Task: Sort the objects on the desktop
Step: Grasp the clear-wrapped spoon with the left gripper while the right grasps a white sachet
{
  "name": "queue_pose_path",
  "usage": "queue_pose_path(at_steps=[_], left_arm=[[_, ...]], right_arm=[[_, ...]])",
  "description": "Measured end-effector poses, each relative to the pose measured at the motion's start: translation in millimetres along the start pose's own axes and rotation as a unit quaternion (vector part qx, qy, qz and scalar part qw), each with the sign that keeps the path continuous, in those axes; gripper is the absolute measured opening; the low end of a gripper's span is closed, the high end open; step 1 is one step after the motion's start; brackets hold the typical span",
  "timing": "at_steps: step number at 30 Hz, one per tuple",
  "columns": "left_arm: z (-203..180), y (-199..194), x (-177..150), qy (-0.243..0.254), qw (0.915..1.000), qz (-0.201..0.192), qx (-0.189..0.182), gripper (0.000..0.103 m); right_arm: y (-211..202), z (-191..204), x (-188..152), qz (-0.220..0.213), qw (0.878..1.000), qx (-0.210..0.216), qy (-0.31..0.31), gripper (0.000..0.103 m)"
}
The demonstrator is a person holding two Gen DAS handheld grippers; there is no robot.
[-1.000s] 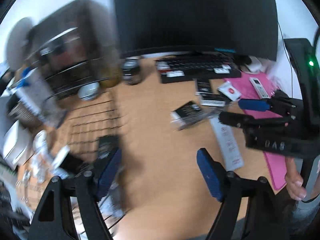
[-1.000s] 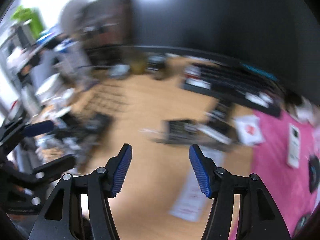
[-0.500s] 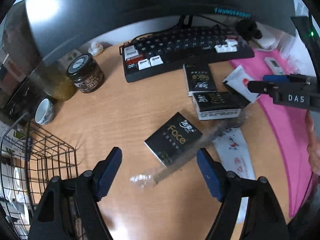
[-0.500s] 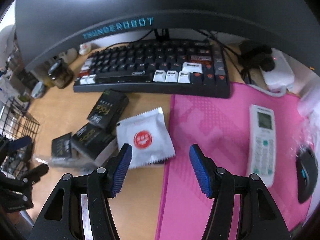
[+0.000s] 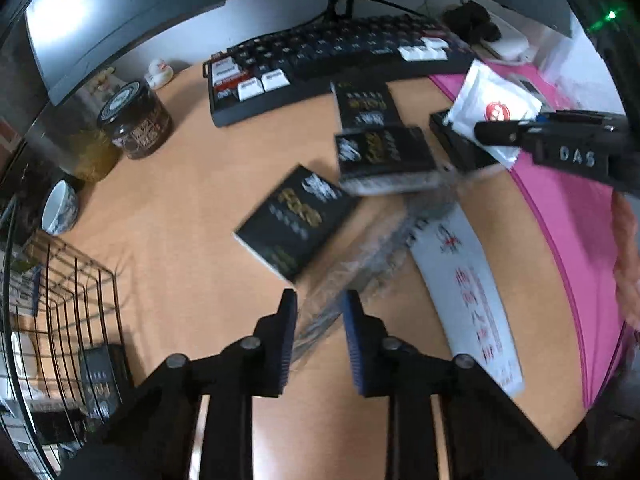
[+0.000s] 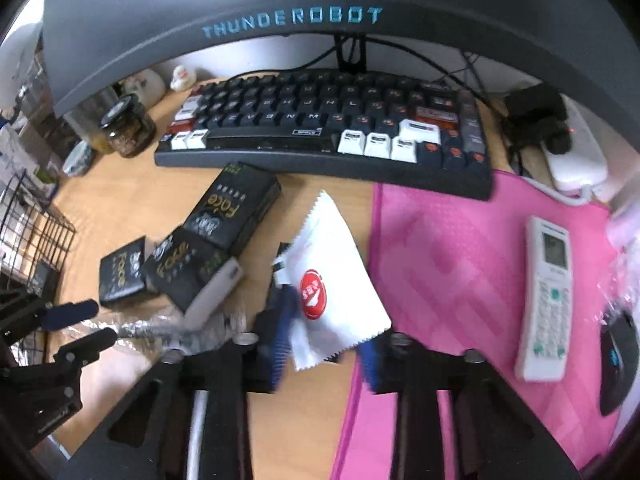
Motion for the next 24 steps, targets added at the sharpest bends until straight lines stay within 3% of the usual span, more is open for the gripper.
queue_pose_path(at_steps=[1, 5, 11, 12, 15, 16, 21, 24], left_arm=[[-3, -2, -7, 0.004, 1.0000, 0.003, 0.000, 0.019], [-12, -12, -27, 0.007, 0.9999, 0.010, -0.009, 0.013], [-24, -19, -55, 0.011, 0.9994, 0.027, -0.019, 0.014], [-24, -20, -55, 0.009, 0.9995, 0.025, -0.018, 0.022], [-24, -25, -49, 0.002, 1.0000, 0.008, -0.005, 0.072], [-25, -26, -44, 0.004, 1.0000, -0.005, -0.001, 0.077], [-30, -18, -26, -0.009, 0.9997, -0.004, -0.022, 0.077], [-34, -6, -19, -0.009, 0.9999, 0.008, -0.012, 0.077]], right_arm=[[-6, 2, -7, 0.001, 1.000, 0.006, -0.001, 0.005], [-20, 11, -35, 0.007, 1.000, 0.018, -0.008, 0.005], [-38, 18, -75, 0.007, 0.999, 0.049, 0.003, 0.005], [-40, 18, -78, 0.007, 0.999, 0.053, 0.003, 0.005], [-49, 20, -85, 0.002, 0.998, 0.064, 0.006, 0.005], [-51, 21, -86, -0.001, 0.998, 0.065, 0.006, 0.005], [-51, 19, -85, -0.002, 0.997, 0.076, 0.013, 0.005], [-46, 15, -84, 0.002, 0.996, 0.083, 0.019, 0.005]])
Point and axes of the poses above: each gripper's, at about its wrist camera, not at the fingertips, and y roughly the way its jaws point, z to its left, x to its top, the point moved 5 cm from there along y, roughly the way its jaws point
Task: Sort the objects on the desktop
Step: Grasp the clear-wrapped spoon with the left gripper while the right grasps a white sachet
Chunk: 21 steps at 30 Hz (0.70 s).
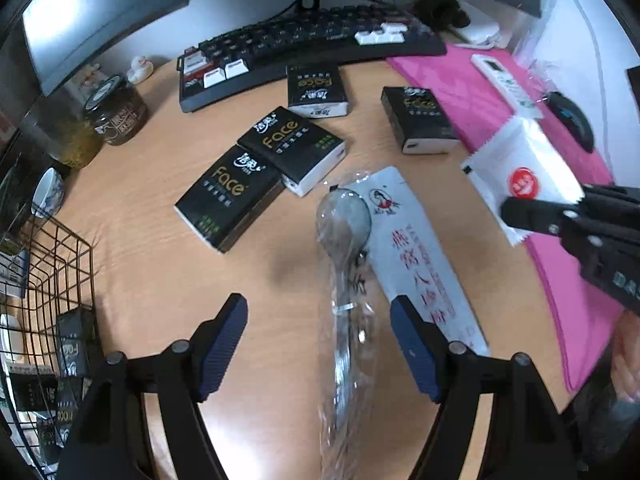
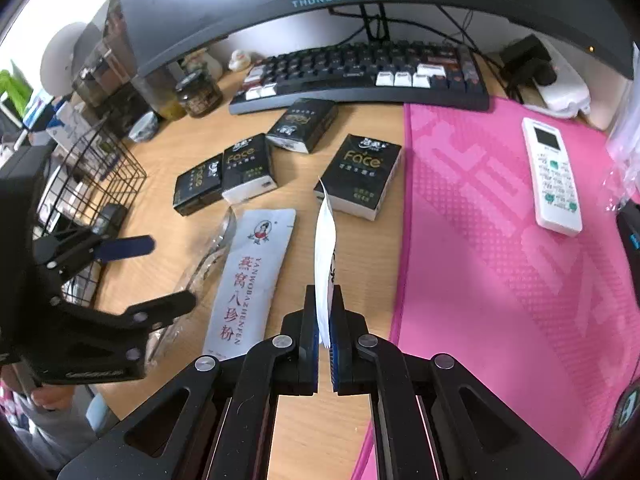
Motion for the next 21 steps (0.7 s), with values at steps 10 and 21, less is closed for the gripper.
queue_pose_path(at_steps=[10, 21], left_arm=[[-7, 10, -7, 0.007, 0.9994, 0.027, -0.022, 0.016], [0, -30, -31, 0.012, 0.9998, 0.003, -0.017, 0.012]], right_arm=[[1, -6, -1, 0.002, 1.000, 0.006, 0.008, 0.005], [-16, 17, -13, -0.003, 1.000, 0.004, -0.005, 0.005]])
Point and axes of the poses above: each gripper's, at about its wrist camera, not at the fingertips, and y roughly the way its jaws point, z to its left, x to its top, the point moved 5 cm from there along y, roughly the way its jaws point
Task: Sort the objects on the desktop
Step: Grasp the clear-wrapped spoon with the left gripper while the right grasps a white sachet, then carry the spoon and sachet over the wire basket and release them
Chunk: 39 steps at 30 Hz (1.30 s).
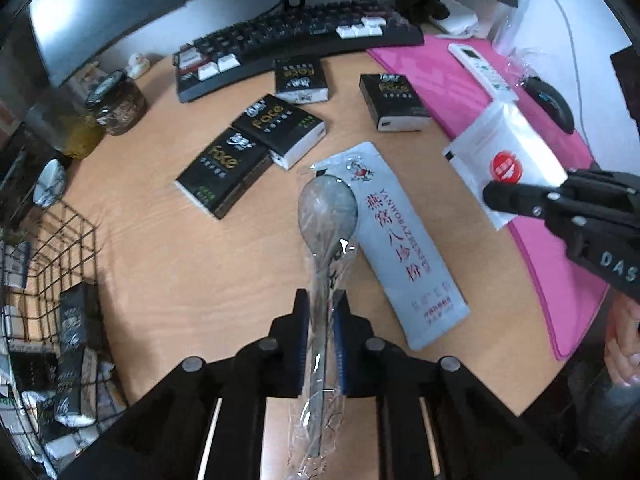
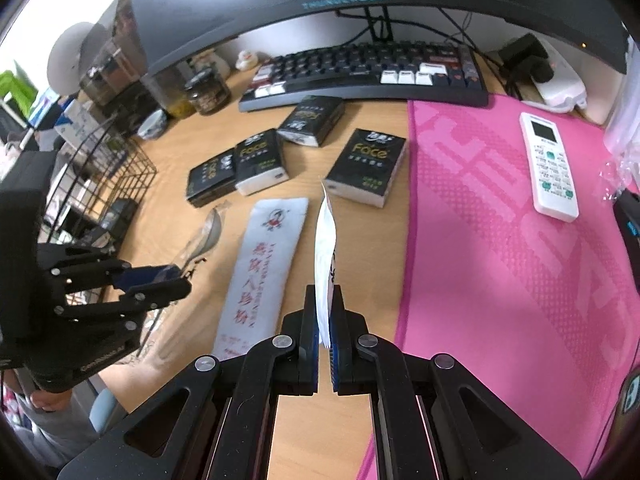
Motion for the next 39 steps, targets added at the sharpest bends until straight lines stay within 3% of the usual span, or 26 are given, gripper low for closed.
queue_pose_path(at_steps=[6, 13, 20, 25, 32, 39], left_arm=[[18, -46, -11, -0.019, 0.9990, -0.040, 0.005, 0.012], [57, -90, -37, -0.054, 0.9956, -0.074, 0.020, 0.012], [131, -147, -76, -0.116, 0.9841, -0.118, 0.063, 0.012], [177, -163, -100, -0.157, 0.9757, -0.126, 0.088, 0.012], [221, -147, -122, -0.188, 0.9726, -0.104, 0.090, 0.012], [225, -141, -128, -0.187, 0.9731, -0.103, 0.085, 0.013]], right_arm=[[-18, 46, 0, -0.009, 0.999, 0.014, -0.031, 0.005], [-35, 144, 12, -0.022, 0.993, 0.053, -0.107, 0.005], [-39, 243, 20, -0.036, 0.980, 0.090, -0.172, 0.005], [-23, 304, 25, -0.026, 0.972, 0.122, -0.199, 0.005], [17, 342, 19, 0.008, 0.969, 0.126, -0.212, 0.005], [27, 349, 16, 0.013, 0.968, 0.116, -0.222, 0.006]])
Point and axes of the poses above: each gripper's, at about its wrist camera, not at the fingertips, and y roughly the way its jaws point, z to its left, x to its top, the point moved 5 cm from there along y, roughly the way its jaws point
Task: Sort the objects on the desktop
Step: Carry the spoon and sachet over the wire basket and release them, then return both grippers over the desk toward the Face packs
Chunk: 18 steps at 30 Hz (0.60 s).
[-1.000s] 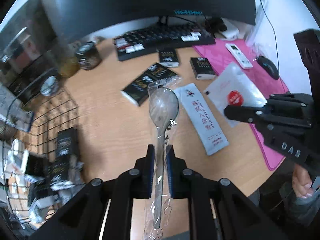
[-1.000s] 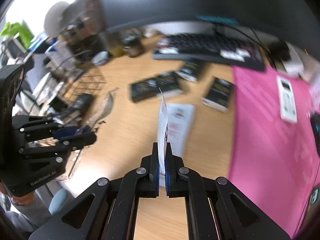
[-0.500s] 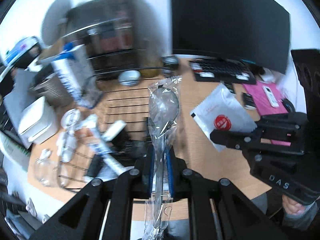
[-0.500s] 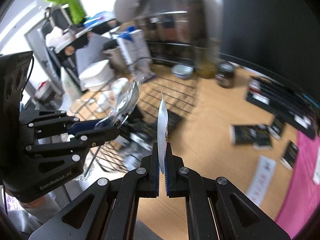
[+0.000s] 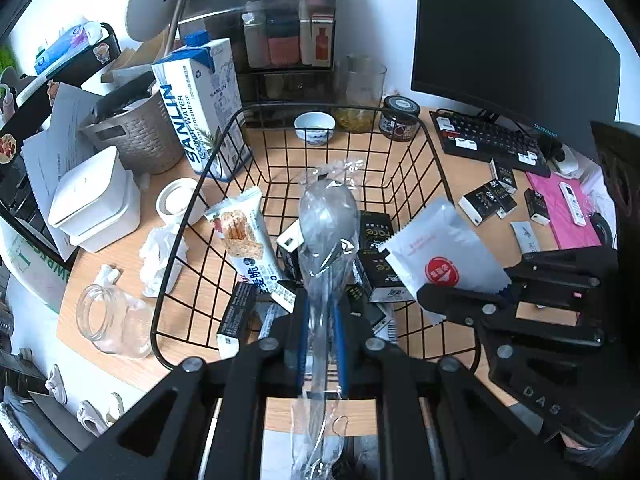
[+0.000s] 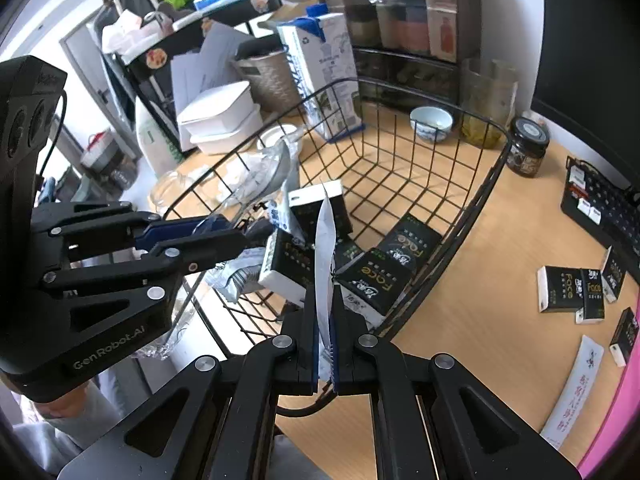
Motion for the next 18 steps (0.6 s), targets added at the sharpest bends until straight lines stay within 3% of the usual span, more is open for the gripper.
queue_pose_path(at_steps=[2, 4, 5, 7, 18], left_arm=[[1, -3, 1, -0.003, 1.0000, -0.008, 0.001, 0.024], [2, -7, 2, -0.007, 0.9998, -0.018, 0.001, 0.059], [2, -11, 3, -0.008, 0.9996, -0.028, 0.004, 0.064], [2, -18, 5, -0.005, 0.9991, -0.040, 0.013, 0.066], [-36, -23, 12, 0.022, 0.9990, -0.040, -0.002, 0.066]], right_arm=[[-2, 0, 0, -0.006, 1.000, -0.003, -0.001, 0.007], [-3, 0, 1, -0.009, 1.000, -0.006, -0.001, 0.014], [-4, 0, 1, -0.011, 1.000, -0.007, 0.001, 0.017], [-8, -2, 1, -0.016, 1.000, -0.008, 0.004, 0.026], [-49, -44, -14, -0.047, 0.998, -0.011, 0.048, 0.048]])
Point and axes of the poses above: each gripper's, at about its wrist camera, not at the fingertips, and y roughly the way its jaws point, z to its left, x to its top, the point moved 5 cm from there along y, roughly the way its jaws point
